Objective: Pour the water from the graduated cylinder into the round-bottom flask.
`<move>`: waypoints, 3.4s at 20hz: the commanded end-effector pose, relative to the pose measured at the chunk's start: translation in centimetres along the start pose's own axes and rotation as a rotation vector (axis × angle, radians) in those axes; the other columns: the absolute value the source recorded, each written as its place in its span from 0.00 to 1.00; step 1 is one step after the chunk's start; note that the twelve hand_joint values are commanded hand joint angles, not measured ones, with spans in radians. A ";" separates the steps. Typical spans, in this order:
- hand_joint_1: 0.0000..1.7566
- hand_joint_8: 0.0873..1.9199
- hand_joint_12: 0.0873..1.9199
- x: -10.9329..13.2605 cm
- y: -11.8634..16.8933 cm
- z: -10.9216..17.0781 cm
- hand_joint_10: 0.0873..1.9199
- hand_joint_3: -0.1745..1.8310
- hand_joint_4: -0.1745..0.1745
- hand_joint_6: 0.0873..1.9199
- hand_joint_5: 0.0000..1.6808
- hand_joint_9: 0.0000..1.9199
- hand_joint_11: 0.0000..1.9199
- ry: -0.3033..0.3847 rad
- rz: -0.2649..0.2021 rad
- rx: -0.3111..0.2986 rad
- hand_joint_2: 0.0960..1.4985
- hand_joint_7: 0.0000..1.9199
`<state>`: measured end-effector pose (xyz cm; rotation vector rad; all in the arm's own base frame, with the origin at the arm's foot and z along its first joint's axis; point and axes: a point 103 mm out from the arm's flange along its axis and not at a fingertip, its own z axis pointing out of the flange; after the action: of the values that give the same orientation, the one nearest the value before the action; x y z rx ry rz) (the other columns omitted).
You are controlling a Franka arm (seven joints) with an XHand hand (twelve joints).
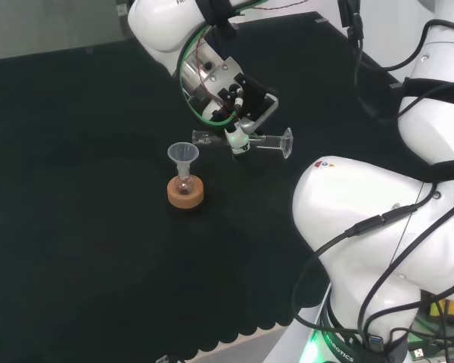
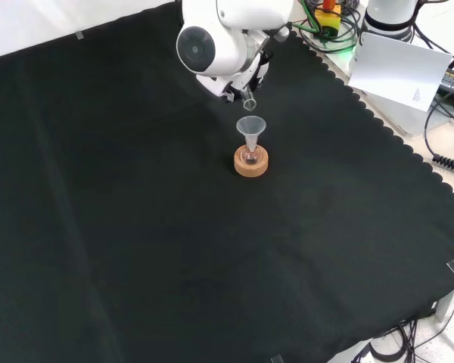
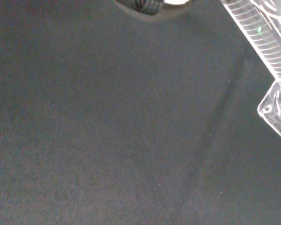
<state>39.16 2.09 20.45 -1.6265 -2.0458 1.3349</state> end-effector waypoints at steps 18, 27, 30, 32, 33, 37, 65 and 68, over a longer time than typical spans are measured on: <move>0.73 0.43 0.38 0.7 -0.2 -1.3 0.00 0.09 0.00 0.44 0.62 0.80 0.64 -0.089 0.069 0.044 0.70 0.57; 0.73 0.43 0.38 0.7 -0.4 -1.4 0.00 0.09 0.00 0.44 0.62 0.80 0.64 -0.127 0.088 0.049 0.70 0.57; 0.73 0.43 0.38 0.7 -0.5 -1.5 0.00 0.09 0.00 0.44 0.62 0.80 0.64 -0.133 0.091 0.049 0.70 0.57; 0.73 0.43 0.38 0.7 -0.5 -1.6 0.00 0.09 0.00 0.44 0.62 0.80 0.64 -0.139 0.094 0.047 0.70 0.57; 0.73 0.43 0.38 0.7 -0.5 -1.6 0.00 0.09 0.00 0.44 0.62 0.80 0.64 -0.153 0.100 0.044 0.70 0.57; 0.73 0.43 0.38 0.7 -0.7 -1.8 0.00 0.09 0.00 0.44 0.62 0.80 0.64 -0.160 0.106 0.044 0.70 0.57; 0.73 0.43 0.38 1.1 -0.8 -1.8 0.00 0.09 0.00 0.44 0.62 0.80 0.64 -0.206 0.135 0.074 0.70 0.57; 0.73 0.43 0.38 1.1 -0.7 -1.8 0.00 0.09 0.00 0.44 0.62 0.80 0.64 -0.202 0.131 0.072 0.70 0.57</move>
<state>39.40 3.96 21.70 -1.6844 -1.9992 1.6634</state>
